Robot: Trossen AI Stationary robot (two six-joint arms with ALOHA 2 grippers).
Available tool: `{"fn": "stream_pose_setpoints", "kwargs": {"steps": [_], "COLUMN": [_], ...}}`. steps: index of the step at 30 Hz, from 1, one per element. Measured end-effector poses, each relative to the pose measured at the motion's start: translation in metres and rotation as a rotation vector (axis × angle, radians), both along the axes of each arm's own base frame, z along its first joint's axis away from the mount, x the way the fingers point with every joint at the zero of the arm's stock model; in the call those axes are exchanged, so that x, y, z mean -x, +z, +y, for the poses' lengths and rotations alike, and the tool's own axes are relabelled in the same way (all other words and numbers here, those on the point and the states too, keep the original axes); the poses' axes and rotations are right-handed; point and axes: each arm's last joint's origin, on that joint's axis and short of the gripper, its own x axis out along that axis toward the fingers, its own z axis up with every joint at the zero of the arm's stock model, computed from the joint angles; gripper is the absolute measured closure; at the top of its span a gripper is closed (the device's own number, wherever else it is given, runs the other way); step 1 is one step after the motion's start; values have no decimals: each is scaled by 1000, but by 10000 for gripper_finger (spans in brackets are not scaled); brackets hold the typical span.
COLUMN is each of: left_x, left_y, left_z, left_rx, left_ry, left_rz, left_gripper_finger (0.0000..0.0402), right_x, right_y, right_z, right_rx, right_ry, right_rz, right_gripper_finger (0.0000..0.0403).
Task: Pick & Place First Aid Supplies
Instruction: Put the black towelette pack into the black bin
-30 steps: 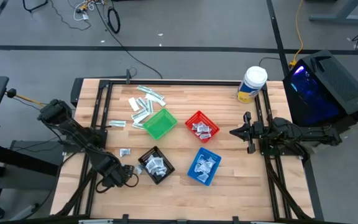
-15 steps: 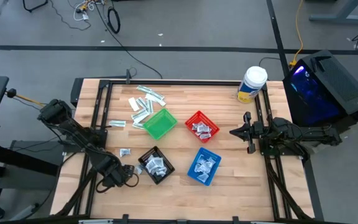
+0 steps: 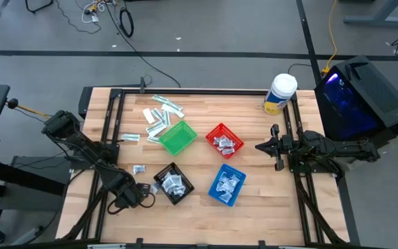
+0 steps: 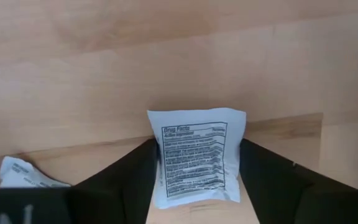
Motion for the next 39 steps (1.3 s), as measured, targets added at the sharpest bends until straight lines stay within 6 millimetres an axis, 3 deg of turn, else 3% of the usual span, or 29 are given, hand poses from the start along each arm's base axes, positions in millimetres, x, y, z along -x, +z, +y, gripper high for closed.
{"fn": "stream_pose_setpoints", "kwargs": {"steps": [19, 27, 39], "left_x": [-4, -14, -33], "left_y": [5, 25, 78], "left_z": [-4, -14, -25], "left_rx": [24, 84, 202], "left_ry": [60, 131, 180], "left_rz": [-13, -63, -214], "left_gripper_finger": [189, 189, 189], "right_x": [0, 0, 0], "right_y": [0, 0, 0], "right_z": [0, 0, 0], "right_rx": [0, 0, 0], "right_ry": [0, 0, 0], "right_rz": [-1, -1, -1], "right_gripper_finger": [390, 390, 390]}}
